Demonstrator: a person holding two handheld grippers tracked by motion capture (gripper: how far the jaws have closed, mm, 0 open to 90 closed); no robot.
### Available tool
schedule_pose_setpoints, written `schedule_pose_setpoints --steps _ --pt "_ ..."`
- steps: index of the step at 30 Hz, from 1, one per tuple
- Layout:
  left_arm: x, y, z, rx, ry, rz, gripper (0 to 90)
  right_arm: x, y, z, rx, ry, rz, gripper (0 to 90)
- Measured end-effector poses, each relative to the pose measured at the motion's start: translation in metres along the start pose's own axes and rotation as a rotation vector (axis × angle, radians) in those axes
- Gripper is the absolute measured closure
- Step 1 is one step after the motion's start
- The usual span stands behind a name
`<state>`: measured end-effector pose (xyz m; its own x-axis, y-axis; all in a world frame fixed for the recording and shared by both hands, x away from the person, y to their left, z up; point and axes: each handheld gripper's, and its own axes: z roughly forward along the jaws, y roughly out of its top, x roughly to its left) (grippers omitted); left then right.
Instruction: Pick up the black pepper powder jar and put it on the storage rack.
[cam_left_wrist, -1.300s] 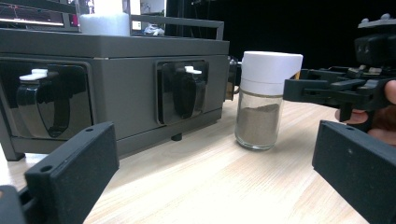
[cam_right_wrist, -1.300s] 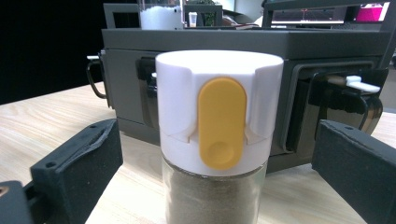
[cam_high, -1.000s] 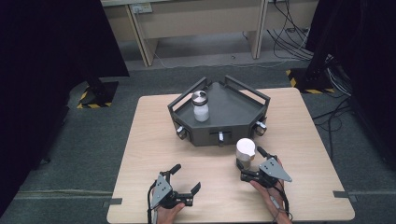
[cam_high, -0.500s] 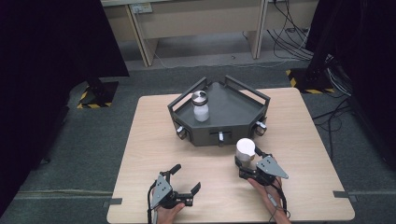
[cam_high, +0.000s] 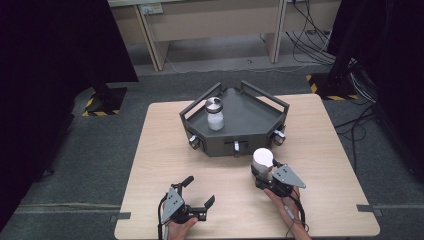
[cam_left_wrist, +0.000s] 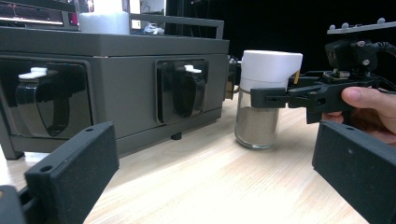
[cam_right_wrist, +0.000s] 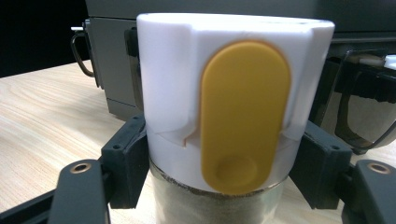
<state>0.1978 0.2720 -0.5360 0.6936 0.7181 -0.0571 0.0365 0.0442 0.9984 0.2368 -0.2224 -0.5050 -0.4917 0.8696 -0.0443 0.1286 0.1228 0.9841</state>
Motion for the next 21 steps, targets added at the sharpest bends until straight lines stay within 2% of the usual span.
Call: schedule_pose_setpoints --steps 7,11,21 --pt "0.0 0.0 0.0 0.0 -0.003 0.002 0.0 0.002 0.001 -0.002 -0.005 -0.007 -0.004 30.2" --pt "0.0 0.0 0.0 0.0 -0.002 -0.001 0.0 0.001 0.003 -0.005 -0.023 -0.004 0.016 30.3" --pt "0.0 0.0 0.0 -0.001 0.001 -0.002 0.0 0.001 0.011 -0.013 -0.029 0.012 0.004 30.4"
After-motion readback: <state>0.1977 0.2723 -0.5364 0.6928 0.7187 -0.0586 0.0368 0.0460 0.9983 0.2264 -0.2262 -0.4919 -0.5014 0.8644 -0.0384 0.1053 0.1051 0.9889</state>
